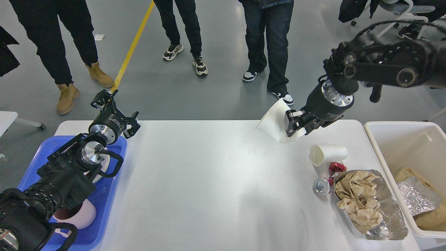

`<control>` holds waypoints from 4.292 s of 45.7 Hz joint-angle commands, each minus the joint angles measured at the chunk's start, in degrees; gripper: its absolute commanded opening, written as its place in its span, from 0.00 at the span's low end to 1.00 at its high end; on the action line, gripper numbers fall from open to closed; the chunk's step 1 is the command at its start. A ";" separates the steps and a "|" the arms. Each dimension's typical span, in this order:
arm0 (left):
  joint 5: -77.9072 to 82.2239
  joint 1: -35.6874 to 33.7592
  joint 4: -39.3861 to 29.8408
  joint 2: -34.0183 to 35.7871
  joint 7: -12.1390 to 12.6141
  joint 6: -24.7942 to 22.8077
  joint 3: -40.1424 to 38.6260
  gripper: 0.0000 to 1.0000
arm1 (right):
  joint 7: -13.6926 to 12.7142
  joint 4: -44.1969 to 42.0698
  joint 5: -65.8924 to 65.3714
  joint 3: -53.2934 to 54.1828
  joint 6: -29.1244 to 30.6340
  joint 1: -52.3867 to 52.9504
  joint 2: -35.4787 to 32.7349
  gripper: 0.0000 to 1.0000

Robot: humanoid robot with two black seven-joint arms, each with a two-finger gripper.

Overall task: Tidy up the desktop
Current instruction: 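Lift the white paper and drop it into the white bin, then bring the right gripper back above the table, then lower the right gripper and grasp the white paper cup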

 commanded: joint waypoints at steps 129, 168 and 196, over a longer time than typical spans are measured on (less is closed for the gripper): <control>-0.02 0.01 0.00 0.00 -0.09 0.00 0.01 0.97 | -0.10 -7.06 20.19 -25.22 2.10 13.84 3.90 1.00; 0.07 0.01 0.09 0.00 0.00 0.00 0.01 0.97 | -0.45 -17.50 22.57 -25.66 -25.65 -20.95 14.26 0.99; -0.02 0.01 0.00 0.00 0.00 0.00 0.01 0.97 | -2.21 -40.36 21.08 -32.69 -30.40 -42.13 20.60 0.97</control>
